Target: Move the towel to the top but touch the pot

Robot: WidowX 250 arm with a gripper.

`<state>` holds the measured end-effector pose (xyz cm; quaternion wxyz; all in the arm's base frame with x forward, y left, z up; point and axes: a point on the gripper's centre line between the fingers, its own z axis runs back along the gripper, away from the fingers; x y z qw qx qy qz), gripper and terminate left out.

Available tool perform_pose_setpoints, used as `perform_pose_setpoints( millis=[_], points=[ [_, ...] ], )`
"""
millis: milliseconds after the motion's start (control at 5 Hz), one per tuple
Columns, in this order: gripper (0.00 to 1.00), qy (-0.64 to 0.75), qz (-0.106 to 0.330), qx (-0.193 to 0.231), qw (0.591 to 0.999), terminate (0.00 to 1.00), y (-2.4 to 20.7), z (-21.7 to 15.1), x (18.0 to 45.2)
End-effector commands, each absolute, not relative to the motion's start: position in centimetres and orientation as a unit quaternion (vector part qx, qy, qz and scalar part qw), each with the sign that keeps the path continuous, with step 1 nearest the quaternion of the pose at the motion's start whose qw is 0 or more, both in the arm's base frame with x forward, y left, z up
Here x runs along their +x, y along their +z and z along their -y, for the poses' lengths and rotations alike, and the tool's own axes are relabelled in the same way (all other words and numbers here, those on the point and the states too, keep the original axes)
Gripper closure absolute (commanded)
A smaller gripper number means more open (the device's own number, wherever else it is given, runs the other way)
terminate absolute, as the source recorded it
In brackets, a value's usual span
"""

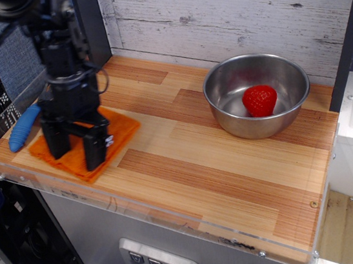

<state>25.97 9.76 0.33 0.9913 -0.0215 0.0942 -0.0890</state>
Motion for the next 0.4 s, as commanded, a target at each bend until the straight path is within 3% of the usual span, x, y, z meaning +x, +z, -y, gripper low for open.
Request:
perform_pose_setpoints(
  millis=[0,200],
  points=[
    [0.00,-0.130,-0.117,-0.039,0.984,0.00,-1.2,-6.0,30.2],
    [0.00,-0.124,-0.127,-0.038,0.983,0.00,-1.7,-6.0,31.3]
  ],
)
